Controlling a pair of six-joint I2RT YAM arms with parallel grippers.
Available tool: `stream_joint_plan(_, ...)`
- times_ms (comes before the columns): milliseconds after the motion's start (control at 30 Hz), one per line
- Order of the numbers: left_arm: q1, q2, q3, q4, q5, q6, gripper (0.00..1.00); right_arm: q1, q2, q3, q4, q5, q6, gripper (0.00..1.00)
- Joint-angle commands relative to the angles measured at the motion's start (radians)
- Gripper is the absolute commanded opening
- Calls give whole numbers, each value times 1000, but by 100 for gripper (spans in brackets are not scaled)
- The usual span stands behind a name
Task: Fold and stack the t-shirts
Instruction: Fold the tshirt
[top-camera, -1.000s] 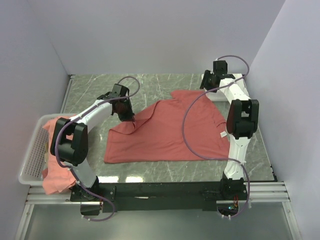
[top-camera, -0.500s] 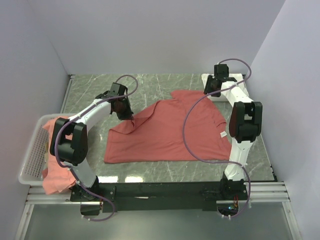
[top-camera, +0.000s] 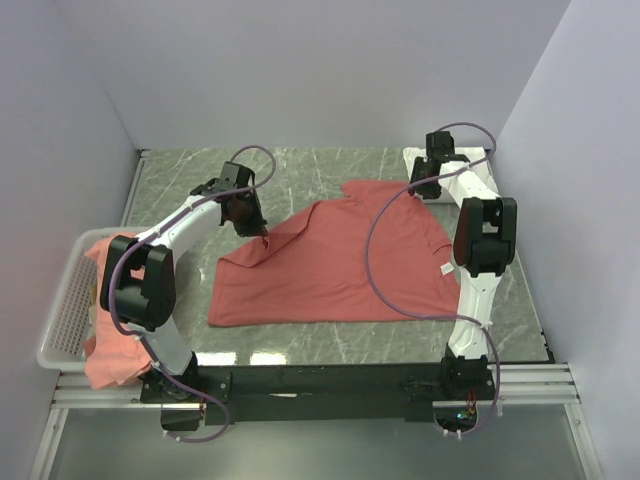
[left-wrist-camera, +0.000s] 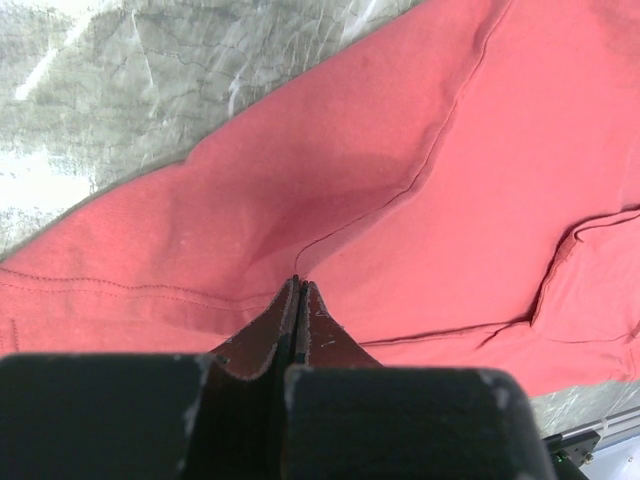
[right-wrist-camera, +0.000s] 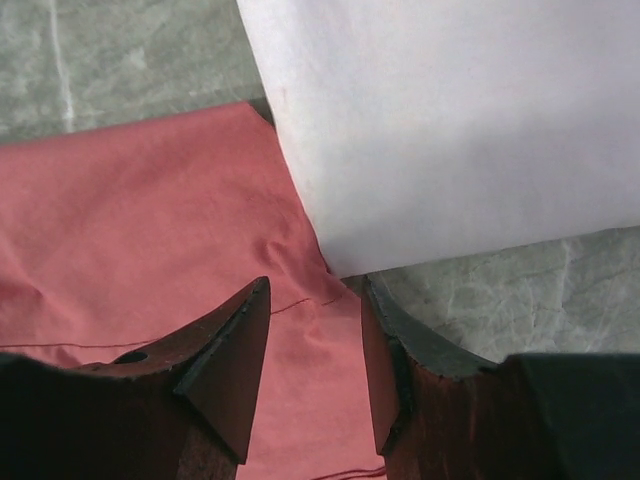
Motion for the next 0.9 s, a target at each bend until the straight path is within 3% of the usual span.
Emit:
stream_joint_plan(0,7,5,45,-5,-12,16,1,-7,9,37,-9,7,-8,49)
stream_joint_plan(333,19,7,52,-3,-9,16,1,-4,32,46,-16,4,4,45)
stream_joint_plan(533,27,13,72,-12,-20,11,1,-2,34,44,-20,7,20,33)
stream_joint_plan(700,28,27,118,-43,-110,11,1,-4,11,35,-15,16,37,17)
stream_joint_plan(867,35,51,156,-58,-167,1,1,-4,-32,-11,3,37,56,8)
